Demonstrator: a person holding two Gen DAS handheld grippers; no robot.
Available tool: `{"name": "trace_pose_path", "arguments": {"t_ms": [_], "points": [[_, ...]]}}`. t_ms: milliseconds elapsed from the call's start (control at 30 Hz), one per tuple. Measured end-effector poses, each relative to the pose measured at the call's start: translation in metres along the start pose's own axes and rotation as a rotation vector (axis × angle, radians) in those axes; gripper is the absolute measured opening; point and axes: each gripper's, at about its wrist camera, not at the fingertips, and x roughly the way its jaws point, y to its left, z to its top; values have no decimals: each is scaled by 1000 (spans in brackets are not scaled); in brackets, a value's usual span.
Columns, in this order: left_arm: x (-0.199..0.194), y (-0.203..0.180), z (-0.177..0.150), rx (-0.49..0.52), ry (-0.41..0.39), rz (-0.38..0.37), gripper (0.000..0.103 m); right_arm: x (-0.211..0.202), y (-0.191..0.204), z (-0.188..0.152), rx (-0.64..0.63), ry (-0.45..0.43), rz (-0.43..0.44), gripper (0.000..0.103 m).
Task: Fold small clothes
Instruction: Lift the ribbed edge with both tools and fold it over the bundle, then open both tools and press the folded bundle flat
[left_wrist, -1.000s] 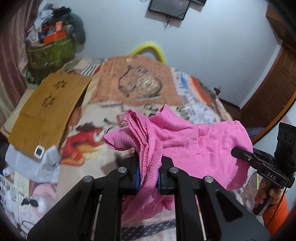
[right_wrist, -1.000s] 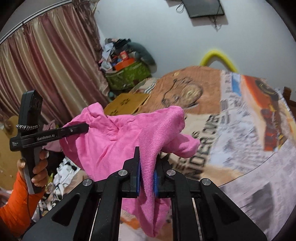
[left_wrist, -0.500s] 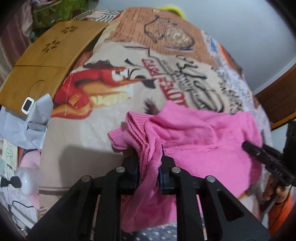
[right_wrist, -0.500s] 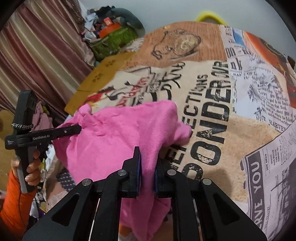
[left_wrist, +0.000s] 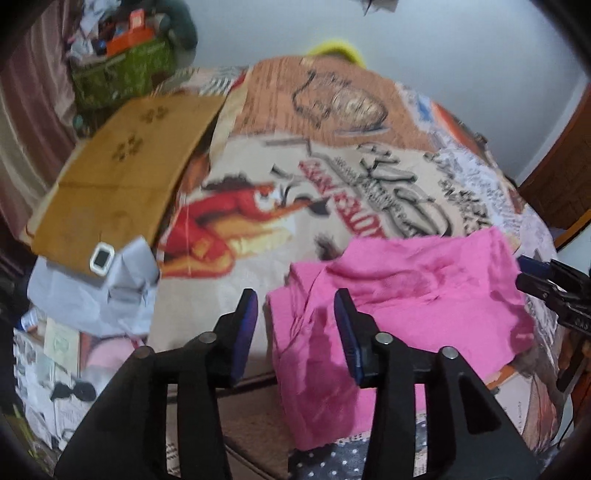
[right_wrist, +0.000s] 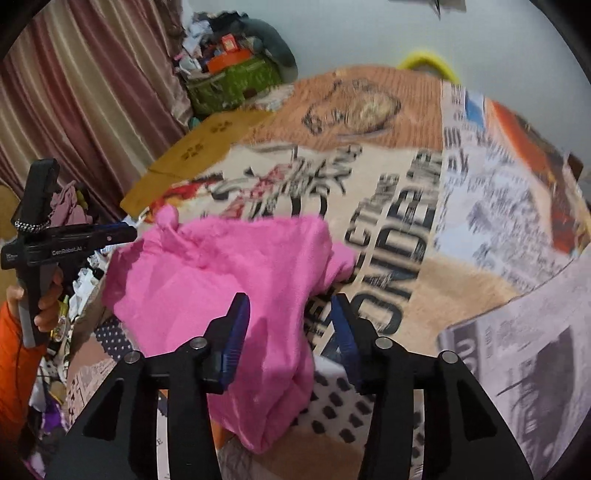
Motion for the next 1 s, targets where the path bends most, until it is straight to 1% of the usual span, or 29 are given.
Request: {"name": "trace_pose_path", "arguments": {"t_ms": [33, 133, 233, 333, 367, 400, 433, 467, 500, 533, 600, 700, 833, 900, 1000], "points": [[-3, -4, 3, 21, -16, -9, 44, -3, -1, 3, -2, -15, -1, 44], [1, -20, 9, 82, -15, -27, 44, 0, -5, 13, 0, -37, -1, 44], [14, -36, 10, 118, 19, -72, 44, 11, -6, 20, 2, -37, -3, 44], [26, -51, 7, 156, 37, -80, 44, 22, -6, 24, -8, -37, 1, 44], [31, -56, 7, 170, 45, -70, 44, 24, -6, 25, -14, -38, 0, 44], [37, -61, 6, 188, 53, -43, 44, 28, -5, 26, -21, -36, 0, 44], [42, -62, 7, 194, 59, -24, 43, 30, -6, 27, -26, -33, 6, 38], [47, -63, 9, 191, 67, -10, 43, 33, -5, 28, -29, -29, 11, 33], [49, -61, 10, 180, 73, -10, 42, 35, -5, 28, -32, -23, 14, 23], [53, -58, 14, 156, 80, -20, 40, 38, -5, 29, -40, -13, 11, 16], [57, -51, 20, 111, 83, -37, 39, 40, -5, 30, -59, -9, -3, 11], [63, -42, 27, 66, 82, -34, 38, 42, -9, 30, -69, -16, -9, 7], [85, -32, 27, 20, 131, -5, 35, 50, -20, 30, -53, -13, -26, 6], [96, -25, 24, -12, 151, -14, 35, 59, -27, 27, -41, 14, -35, 6], [101, -19, 24, -48, 150, -33, 36, 65, -34, 24, -24, 36, -28, 6]]}}
